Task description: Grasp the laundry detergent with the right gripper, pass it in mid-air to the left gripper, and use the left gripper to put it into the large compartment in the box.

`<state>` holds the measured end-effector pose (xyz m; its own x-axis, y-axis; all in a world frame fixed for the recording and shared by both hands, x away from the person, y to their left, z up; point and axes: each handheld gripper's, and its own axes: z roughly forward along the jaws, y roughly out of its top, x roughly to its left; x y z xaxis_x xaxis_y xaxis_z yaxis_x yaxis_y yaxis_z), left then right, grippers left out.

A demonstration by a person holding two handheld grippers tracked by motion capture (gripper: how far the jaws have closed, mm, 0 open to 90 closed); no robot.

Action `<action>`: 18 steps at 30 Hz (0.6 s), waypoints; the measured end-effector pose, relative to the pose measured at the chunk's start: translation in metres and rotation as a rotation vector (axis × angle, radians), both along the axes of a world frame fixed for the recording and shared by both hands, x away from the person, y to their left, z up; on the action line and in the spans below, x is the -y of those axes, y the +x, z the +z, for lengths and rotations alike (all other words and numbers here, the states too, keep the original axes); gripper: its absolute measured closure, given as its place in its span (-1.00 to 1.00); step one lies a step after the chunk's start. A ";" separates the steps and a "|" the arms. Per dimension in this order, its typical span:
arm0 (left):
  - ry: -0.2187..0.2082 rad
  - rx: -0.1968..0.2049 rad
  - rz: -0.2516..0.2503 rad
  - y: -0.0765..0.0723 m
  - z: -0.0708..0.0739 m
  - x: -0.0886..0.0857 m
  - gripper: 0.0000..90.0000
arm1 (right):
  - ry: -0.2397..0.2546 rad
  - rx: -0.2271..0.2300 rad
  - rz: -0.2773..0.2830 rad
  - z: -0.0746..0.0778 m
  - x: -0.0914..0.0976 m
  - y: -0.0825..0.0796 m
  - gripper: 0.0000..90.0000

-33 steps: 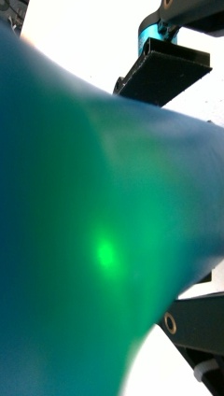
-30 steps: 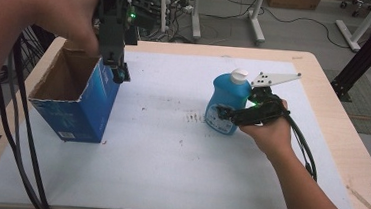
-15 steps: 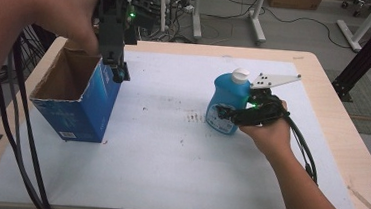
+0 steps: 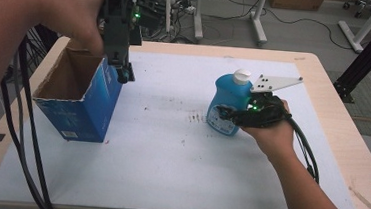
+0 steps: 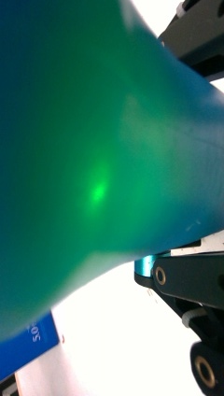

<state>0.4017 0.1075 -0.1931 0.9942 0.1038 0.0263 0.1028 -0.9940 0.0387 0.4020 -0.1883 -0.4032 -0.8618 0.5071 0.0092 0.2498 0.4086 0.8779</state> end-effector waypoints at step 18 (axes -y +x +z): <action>-0.044 -0.007 -0.038 -0.010 0.003 0.018 -0.96 | -0.025 0.023 0.153 0.044 -0.016 -0.023 0.03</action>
